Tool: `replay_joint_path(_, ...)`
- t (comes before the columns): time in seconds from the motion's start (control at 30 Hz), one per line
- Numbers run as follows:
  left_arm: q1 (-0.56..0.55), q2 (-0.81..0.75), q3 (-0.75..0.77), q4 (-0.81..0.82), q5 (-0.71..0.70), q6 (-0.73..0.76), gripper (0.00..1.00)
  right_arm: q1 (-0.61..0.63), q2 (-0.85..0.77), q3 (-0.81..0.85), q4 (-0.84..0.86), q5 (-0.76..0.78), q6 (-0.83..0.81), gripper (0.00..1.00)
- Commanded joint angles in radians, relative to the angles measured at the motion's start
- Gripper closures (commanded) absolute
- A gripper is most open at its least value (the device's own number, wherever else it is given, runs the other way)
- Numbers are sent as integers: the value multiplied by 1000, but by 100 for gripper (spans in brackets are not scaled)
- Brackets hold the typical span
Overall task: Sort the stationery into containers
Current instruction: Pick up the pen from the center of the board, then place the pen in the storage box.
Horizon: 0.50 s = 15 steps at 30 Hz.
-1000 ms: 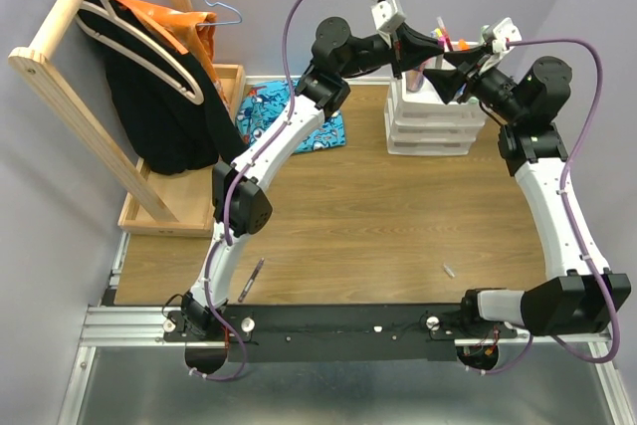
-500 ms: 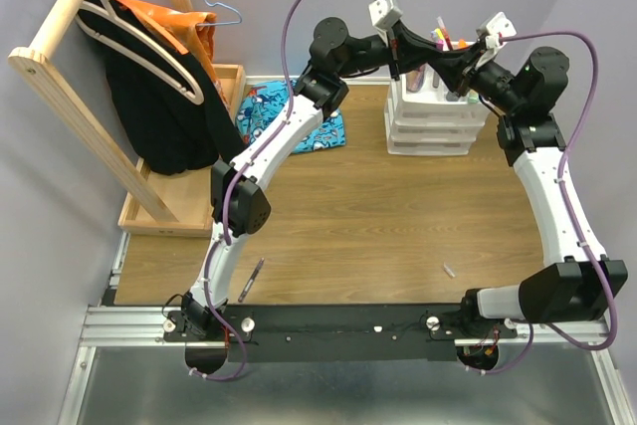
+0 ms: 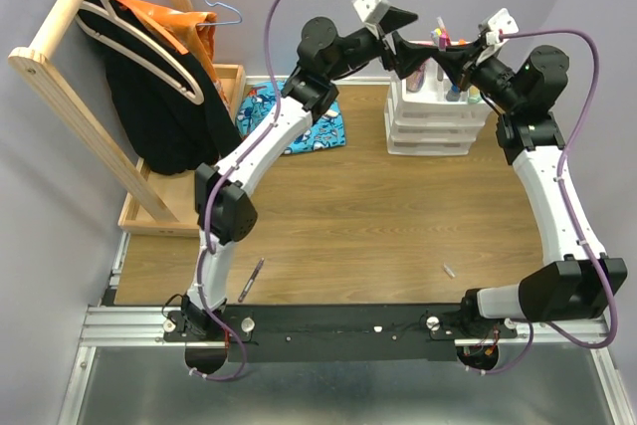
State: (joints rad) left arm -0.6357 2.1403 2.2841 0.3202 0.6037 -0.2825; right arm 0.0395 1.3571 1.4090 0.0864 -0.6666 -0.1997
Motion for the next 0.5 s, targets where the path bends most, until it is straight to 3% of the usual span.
replay_joint_path(0.0,36,-242,-225,68,-214,160,1,-1,43,-31,147,180,34,99)
replay_joint_path(0.1,42,-377,-441,76,-291,239,1,-4,77,-50,217,243,37,99)
replay_joint_path(0.27,47,-537,-728,20,-289,258,1,-9,155,-56,338,289,45,99)
replay_joint_path(0.47,47,-671,-899,-58,-254,238,1,-15,287,16,415,329,43,99)
